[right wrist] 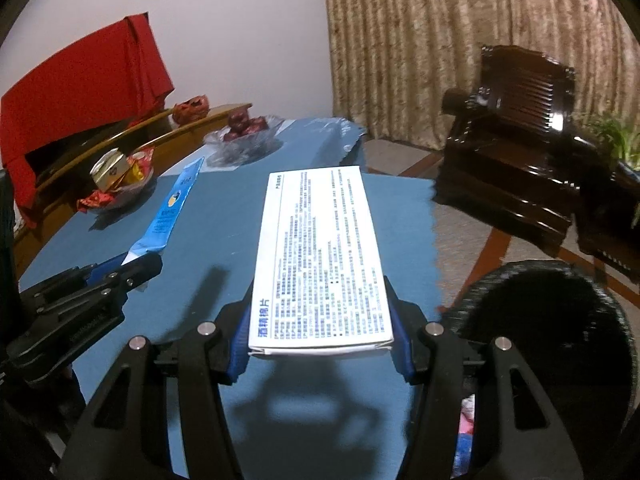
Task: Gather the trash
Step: 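Carry the tube and box over the bin and open both grippers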
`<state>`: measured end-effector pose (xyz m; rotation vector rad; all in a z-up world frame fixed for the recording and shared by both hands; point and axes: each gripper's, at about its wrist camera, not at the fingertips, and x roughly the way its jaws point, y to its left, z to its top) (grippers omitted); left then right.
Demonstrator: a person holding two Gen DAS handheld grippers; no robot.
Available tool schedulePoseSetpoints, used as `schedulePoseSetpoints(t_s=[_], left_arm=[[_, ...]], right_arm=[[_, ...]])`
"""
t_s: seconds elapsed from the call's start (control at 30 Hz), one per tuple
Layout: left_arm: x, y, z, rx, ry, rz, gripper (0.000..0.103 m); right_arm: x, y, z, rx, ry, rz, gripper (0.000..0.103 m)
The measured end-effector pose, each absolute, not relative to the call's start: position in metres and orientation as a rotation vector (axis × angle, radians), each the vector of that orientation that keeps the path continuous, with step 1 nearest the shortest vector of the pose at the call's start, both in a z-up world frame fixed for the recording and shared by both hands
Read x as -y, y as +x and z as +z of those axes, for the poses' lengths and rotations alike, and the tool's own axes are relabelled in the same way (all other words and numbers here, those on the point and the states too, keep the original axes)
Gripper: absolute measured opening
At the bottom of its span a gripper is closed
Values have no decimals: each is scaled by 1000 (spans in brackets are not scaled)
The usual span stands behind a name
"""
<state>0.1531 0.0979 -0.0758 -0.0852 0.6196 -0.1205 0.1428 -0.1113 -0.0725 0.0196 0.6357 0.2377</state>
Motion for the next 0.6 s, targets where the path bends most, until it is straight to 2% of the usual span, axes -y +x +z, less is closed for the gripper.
schedulePoseSetpoints(t_s=[0.6], left_arm=[[56, 139, -53, -599, -7, -399, 29]], right_arm=[[254, 85, -63, -613, 67, -8, 54]])
